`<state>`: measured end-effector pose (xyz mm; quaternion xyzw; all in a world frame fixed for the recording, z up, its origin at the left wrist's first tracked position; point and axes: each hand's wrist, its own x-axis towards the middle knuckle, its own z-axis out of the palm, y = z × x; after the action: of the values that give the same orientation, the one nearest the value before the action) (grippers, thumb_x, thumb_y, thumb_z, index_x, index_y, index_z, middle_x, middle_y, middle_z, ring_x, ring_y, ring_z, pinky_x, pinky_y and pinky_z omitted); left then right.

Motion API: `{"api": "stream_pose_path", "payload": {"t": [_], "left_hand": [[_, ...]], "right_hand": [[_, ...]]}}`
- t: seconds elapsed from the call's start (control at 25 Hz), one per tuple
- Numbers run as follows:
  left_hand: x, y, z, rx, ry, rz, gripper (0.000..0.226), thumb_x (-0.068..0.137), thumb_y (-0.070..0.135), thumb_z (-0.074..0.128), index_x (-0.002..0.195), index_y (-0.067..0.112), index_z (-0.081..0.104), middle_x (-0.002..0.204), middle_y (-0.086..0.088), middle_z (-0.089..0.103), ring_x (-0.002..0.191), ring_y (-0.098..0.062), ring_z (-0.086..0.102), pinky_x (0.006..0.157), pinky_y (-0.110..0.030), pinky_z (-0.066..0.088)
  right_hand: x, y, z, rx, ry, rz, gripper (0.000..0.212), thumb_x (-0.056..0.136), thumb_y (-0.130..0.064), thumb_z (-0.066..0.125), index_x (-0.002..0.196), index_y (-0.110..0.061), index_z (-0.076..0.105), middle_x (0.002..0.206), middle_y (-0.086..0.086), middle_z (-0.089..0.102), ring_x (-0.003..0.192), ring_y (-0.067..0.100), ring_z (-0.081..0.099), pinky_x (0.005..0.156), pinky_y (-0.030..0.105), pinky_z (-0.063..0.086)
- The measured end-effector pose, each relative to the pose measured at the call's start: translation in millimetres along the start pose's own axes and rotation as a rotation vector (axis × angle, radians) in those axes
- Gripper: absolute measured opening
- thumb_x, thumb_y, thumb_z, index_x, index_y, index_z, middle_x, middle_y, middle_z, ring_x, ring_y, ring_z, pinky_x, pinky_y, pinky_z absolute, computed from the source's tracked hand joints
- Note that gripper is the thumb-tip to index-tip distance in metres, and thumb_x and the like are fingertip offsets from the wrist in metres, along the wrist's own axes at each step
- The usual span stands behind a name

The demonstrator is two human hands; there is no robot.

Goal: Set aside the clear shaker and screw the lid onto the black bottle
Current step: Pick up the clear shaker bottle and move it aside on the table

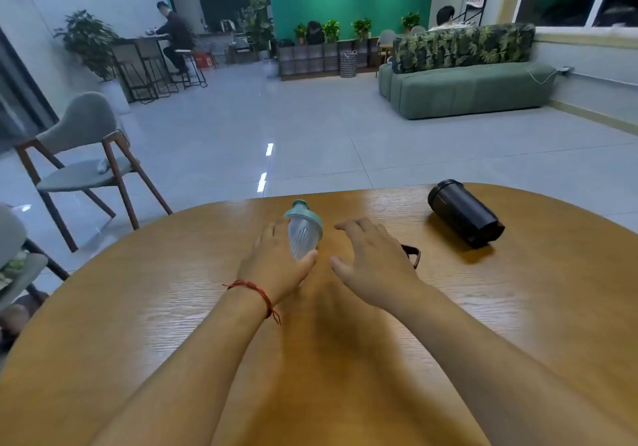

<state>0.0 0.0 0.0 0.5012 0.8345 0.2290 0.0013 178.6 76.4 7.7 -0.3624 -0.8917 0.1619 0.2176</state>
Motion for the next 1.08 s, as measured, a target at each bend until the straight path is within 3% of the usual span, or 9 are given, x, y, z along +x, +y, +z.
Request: {"api": "stream_pose_path", "payload": {"t": [0.08, 0.24, 0.44, 0.56, 0.64, 0.8, 0.88, 0.96, 1.08], "left_hand": [[11, -7, 7, -0.017, -0.035, -0.07, 0.096, 0.085, 0.067, 0.069, 0.16, 0.021, 0.031, 0.154, -0.009, 0.051, 0.133, -0.033, 0.057, 0.099, -0.05, 0.056], [23, -30, 20, -0.121, -0.06, -0.136, 0.104, 0.08, 0.065, 0.073, 0.163, 0.025, 0.024, 0.152, -0.011, 0.053, 0.123, -0.035, 0.063, 0.094, -0.053, 0.06], [14, -48, 28, -0.408, 0.093, -0.078, 0.097, 0.08, 0.051, 0.087, 0.159, 0.027, 0.036, 0.149, 0.001, 0.057, 0.116, -0.014, 0.057, 0.09, -0.032, 0.055], [6, -51, 30, -0.57, 0.192, -0.036, 0.096, 0.08, 0.049, 0.09, 0.159, 0.027, 0.039, 0.151, 0.007, 0.055, 0.131, -0.009, 0.055, 0.105, -0.038, 0.056], [4, -50, 30, -0.6, 0.245, 0.023, 0.099, 0.079, 0.047, 0.092, 0.16, 0.027, 0.039, 0.151, 0.007, 0.054, 0.135, -0.01, 0.055, 0.107, -0.04, 0.056], [4, -51, 31, -0.485, 0.251, 0.149, 0.107, 0.077, 0.035, 0.097, 0.163, 0.026, 0.034, 0.155, 0.003, 0.046, 0.137, -0.018, 0.05, 0.103, -0.048, 0.058], [4, -53, 27, -0.543, 0.206, 0.248, 0.096, 0.082, 0.023, 0.092, 0.161, 0.024, 0.038, 0.161, 0.004, 0.045, 0.142, -0.02, 0.049, 0.106, -0.049, 0.057], [5, -60, 19, -0.667, 0.21, 0.291, 0.071, 0.091, 0.013, 0.077, 0.155, 0.021, 0.048, 0.16, 0.002, 0.05, 0.146, -0.021, 0.05, 0.112, -0.05, 0.053], [12, -82, 2, -0.873, 0.275, 0.059, 0.041, 0.102, 0.013, 0.058, 0.14, 0.029, 0.064, 0.142, 0.004, 0.066, 0.134, -0.014, 0.061, 0.104, -0.042, 0.059]], "right_hand": [[12, -6, 14, 0.174, -0.002, 0.031, 0.058, 0.103, -0.039, 0.064, 0.158, -0.025, 0.053, 0.16, -0.006, 0.052, 0.149, 0.018, 0.047, 0.114, 0.036, 0.043], [36, -19, 50, 0.267, -0.01, 0.096, 0.053, 0.103, -0.03, 0.06, 0.155, -0.023, 0.055, 0.154, -0.003, 0.056, 0.145, 0.02, 0.048, 0.111, 0.035, 0.042], [41, -12, 77, 0.379, 0.108, 0.174, 0.046, 0.105, -0.023, 0.058, 0.151, -0.025, 0.058, 0.153, -0.005, 0.059, 0.138, 0.018, 0.056, 0.112, 0.038, 0.048], [42, -9, 83, 0.64, 0.133, 0.238, 0.039, 0.108, -0.029, 0.062, 0.147, -0.033, 0.061, 0.142, -0.015, 0.065, 0.124, 0.007, 0.064, 0.103, 0.033, 0.052], [44, -12, 83, 0.891, 0.088, 0.294, 0.033, 0.108, -0.035, 0.065, 0.14, -0.037, 0.066, 0.132, -0.018, 0.072, 0.115, 0.003, 0.07, 0.099, 0.032, 0.056], [44, -19, 85, 1.272, 0.022, 0.332, 0.038, 0.102, -0.035, 0.076, 0.139, -0.037, 0.067, 0.128, -0.01, 0.078, 0.114, 0.013, 0.079, 0.098, 0.043, 0.066], [47, -24, 84, 1.304, 0.022, 0.335, 0.053, 0.096, -0.033, 0.083, 0.144, -0.034, 0.062, 0.132, -0.008, 0.076, 0.113, 0.015, 0.08, 0.094, 0.045, 0.068], [57, -33, 86, 1.241, 0.036, 0.333, 0.066, 0.09, -0.038, 0.089, 0.148, -0.035, 0.058, 0.135, -0.01, 0.074, 0.114, 0.017, 0.079, 0.092, 0.048, 0.069], [79, -52, 93, 1.072, 0.025, 0.262, 0.075, 0.087, -0.047, 0.09, 0.152, -0.038, 0.053, 0.136, -0.019, 0.069, 0.112, 0.006, 0.074, 0.089, 0.034, 0.068]]}}
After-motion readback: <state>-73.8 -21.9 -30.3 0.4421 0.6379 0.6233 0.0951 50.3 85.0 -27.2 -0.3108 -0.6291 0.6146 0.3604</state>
